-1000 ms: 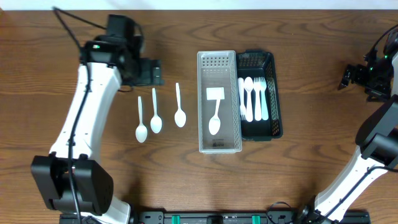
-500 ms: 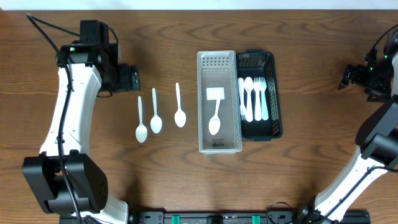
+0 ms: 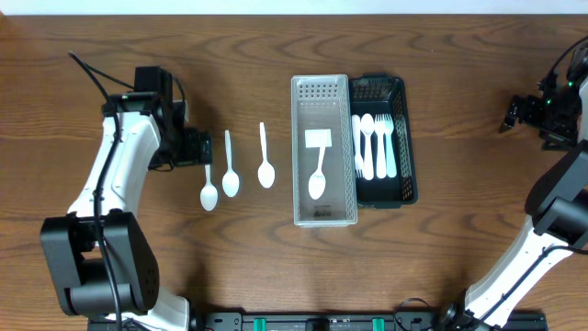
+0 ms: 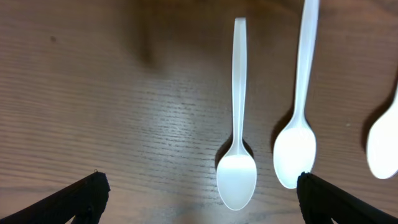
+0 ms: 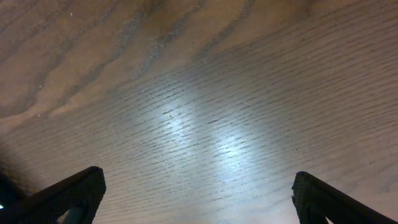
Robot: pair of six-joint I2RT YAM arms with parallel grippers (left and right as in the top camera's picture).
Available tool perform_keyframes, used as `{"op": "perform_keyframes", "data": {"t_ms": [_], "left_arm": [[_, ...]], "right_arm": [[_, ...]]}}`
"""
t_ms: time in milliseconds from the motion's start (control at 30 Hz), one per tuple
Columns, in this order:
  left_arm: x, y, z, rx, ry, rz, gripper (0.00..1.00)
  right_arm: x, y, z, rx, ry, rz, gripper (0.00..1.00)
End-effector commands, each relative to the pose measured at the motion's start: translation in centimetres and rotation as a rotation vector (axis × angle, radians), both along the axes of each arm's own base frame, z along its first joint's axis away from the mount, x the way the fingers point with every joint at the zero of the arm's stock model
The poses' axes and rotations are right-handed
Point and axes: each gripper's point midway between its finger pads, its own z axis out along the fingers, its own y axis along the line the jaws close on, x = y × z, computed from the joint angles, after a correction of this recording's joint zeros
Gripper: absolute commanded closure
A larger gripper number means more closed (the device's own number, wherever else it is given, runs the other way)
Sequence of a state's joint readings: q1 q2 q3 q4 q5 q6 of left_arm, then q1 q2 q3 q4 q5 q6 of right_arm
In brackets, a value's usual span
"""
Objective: Pack container
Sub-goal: 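Move the left gripper back toward the remaining white spoons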
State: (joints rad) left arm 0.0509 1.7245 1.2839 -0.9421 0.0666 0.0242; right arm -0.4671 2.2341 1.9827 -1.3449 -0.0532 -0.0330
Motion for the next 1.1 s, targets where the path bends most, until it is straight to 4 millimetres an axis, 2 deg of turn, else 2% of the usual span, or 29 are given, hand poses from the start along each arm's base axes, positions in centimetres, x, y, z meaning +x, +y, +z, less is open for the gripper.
{"op": "perform_keyframes", "data": {"t_ms": [0, 1067], "left_arm": [[-0.75, 0.45, -0.80, 0.016, 0.025, -0.001, 0.02], [-0.03, 0.53, -0.97, 0.022, -0.003, -0.020, 0.02]], "right_arm": [[0.00, 0.00, 0.26, 0.000, -0.006, -0.015, 0.01], [0.00, 0.01, 0.27, 0.001, -0.006, -0.015, 0.01]]}}
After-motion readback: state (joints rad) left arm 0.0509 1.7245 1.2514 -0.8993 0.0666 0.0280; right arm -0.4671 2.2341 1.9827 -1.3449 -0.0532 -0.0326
